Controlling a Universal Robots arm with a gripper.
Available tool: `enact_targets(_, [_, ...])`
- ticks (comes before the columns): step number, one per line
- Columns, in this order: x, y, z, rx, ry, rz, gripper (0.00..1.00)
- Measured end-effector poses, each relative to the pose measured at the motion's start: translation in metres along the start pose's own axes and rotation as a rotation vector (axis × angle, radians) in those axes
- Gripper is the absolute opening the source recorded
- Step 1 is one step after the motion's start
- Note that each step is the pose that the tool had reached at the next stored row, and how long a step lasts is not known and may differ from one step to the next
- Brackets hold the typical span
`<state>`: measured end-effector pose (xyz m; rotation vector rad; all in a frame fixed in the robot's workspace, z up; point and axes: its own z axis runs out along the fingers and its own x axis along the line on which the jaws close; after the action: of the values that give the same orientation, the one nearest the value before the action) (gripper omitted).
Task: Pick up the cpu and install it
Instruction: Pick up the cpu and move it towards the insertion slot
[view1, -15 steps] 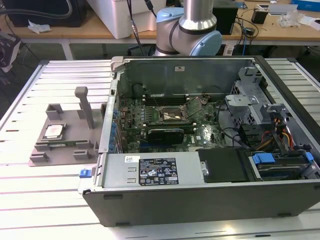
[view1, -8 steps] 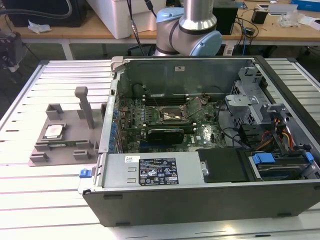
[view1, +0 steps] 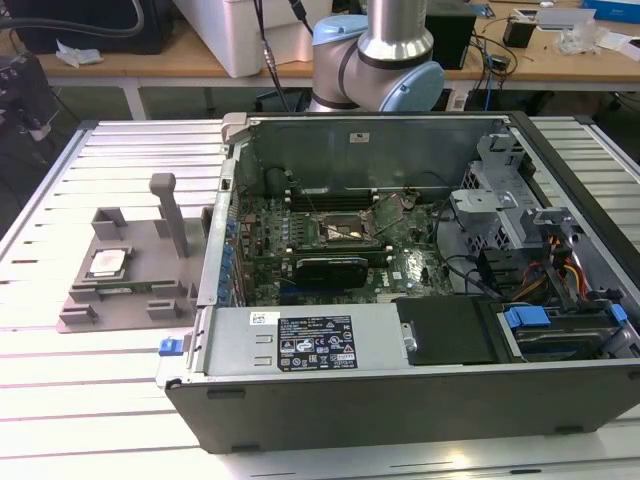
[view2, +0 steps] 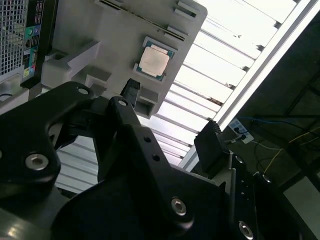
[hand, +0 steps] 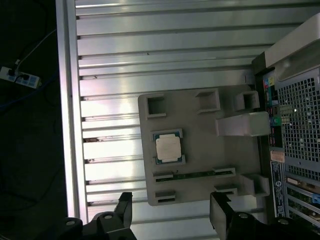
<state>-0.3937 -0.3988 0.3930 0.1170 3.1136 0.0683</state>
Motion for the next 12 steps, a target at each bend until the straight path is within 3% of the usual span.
enact_targets(4, [-0.0035, 0.001, 0.0005, 0.0063, 0.001, -0.011, 0.72])
enact_targets(7, [-0.0168, 0.0035, 0.0056, 0.0083, 0.0069, -0.023, 0.72])
enact_targets(12, [-0.0179, 0.0038, 0.013, 0.0093, 0.0105, -0.046, 0.72])
